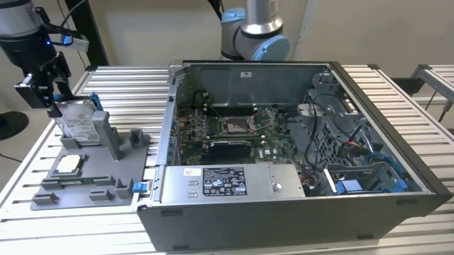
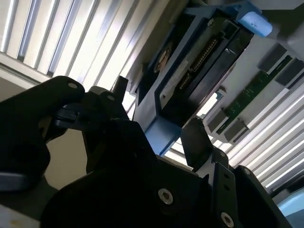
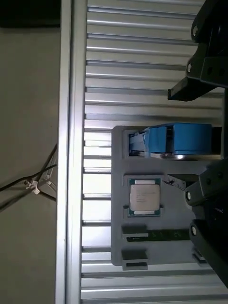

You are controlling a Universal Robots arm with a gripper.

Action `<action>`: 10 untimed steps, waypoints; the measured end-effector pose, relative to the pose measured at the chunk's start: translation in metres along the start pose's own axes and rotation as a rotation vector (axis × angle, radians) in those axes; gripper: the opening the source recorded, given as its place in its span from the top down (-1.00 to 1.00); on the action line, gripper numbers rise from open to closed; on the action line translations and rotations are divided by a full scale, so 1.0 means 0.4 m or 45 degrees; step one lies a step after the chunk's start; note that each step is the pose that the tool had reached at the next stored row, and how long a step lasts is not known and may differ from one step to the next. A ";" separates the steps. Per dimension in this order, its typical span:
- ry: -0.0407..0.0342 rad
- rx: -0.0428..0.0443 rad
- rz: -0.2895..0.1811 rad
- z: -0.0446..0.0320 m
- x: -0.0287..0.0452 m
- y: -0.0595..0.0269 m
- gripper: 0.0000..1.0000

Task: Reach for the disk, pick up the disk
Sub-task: 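Pick up the disk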

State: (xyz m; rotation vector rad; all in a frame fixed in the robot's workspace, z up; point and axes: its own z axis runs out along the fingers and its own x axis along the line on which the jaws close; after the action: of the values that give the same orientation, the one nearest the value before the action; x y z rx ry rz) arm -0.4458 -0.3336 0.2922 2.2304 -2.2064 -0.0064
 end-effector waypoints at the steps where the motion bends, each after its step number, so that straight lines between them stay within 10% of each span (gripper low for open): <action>1: 0.0001 0.000 -0.002 0.005 0.000 0.000 -1.00; 10: 0.0001 0.000 -0.002 0.045 0.000 0.001 -1.00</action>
State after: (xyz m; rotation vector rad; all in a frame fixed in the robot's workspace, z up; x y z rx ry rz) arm -0.4464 -0.3336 0.2740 2.2322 -2.2045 -0.0064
